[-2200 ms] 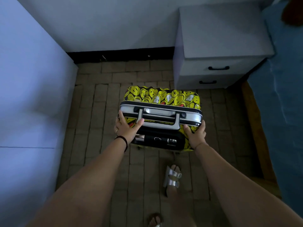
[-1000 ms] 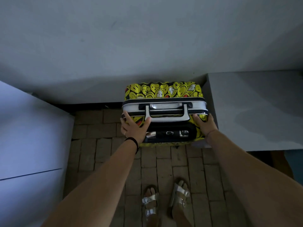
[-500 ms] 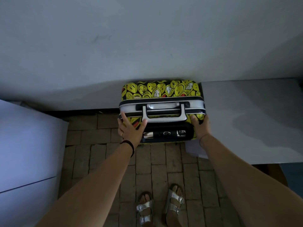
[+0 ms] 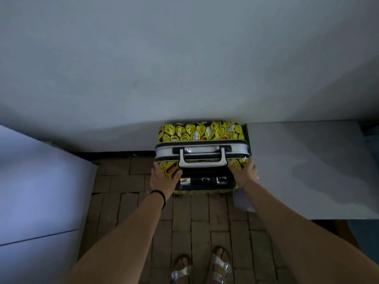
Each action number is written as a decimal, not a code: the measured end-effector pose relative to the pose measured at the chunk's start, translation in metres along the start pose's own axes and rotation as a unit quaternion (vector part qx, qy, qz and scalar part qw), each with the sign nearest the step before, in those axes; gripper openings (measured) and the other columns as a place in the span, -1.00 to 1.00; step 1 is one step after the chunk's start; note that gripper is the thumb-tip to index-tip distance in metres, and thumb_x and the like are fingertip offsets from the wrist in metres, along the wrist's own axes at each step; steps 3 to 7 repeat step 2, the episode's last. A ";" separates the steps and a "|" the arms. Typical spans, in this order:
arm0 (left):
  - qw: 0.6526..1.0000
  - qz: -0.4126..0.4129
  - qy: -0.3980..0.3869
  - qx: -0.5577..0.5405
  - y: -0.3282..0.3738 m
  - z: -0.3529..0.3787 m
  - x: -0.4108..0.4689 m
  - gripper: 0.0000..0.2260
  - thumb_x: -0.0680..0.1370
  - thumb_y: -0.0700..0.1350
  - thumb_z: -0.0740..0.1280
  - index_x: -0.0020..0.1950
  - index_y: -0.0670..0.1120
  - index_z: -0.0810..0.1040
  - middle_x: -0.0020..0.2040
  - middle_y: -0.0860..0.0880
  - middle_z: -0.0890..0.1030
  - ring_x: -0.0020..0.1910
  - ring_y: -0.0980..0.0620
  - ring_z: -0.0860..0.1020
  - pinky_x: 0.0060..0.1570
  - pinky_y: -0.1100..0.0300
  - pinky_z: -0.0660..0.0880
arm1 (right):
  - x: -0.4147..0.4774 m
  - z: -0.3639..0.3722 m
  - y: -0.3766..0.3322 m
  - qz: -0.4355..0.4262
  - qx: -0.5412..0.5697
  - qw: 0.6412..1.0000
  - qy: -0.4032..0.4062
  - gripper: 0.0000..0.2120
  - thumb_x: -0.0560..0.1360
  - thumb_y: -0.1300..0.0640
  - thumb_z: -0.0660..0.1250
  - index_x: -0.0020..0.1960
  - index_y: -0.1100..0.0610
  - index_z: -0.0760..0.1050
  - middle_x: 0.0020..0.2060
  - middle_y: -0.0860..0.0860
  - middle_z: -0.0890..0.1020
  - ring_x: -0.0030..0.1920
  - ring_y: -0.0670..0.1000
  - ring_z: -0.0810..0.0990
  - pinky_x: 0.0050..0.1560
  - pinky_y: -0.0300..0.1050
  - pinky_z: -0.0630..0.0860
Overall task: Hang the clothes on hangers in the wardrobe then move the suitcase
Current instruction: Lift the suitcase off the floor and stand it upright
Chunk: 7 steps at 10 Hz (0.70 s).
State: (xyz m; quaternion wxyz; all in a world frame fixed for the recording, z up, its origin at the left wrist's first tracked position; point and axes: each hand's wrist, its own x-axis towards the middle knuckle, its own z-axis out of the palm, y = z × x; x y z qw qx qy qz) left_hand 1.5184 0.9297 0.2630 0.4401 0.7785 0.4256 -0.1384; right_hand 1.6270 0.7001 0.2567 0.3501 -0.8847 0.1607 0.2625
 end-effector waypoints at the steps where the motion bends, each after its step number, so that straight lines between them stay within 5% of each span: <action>1: 0.993 -0.024 -0.064 -0.096 -0.012 -0.008 -0.041 -0.16 0.35 0.28 0.41 0.50 0.05 0.12 0.38 0.01 0.40 0.36 -0.06 0.38 0.26 -0.02 0.36 | -0.032 -0.021 -0.006 -0.042 0.000 0.999 -0.015 -0.17 0.49 -0.18 0.27 0.55 0.06 -0.11 0.48 0.16 0.15 0.45 0.22 0.20 0.39 0.17 0.21; 2: 0.959 -0.182 -0.163 -0.144 -0.064 -0.014 -0.084 0.21 0.03 0.41 0.50 0.53 0.02 0.04 0.48 -0.06 0.28 0.39 -0.10 0.36 0.30 -0.05 0.37 | -0.069 -0.032 0.035 -0.043 -0.004 0.998 -0.044 -0.15 0.35 -0.34 0.32 0.48 -0.07 0.04 0.43 0.11 0.29 0.36 0.16 0.36 0.31 0.19 0.36; 7: 0.959 -0.182 -0.163 -0.144 -0.064 -0.014 -0.084 0.21 0.03 0.41 0.50 0.53 0.02 0.04 0.48 -0.06 0.28 0.39 -0.10 0.36 0.30 -0.05 0.37 | -0.069 -0.032 0.035 -0.043 -0.004 0.998 -0.044 -0.15 0.35 -0.34 0.32 0.48 -0.07 0.04 0.43 0.11 0.29 0.36 0.16 0.36 0.31 0.19 0.36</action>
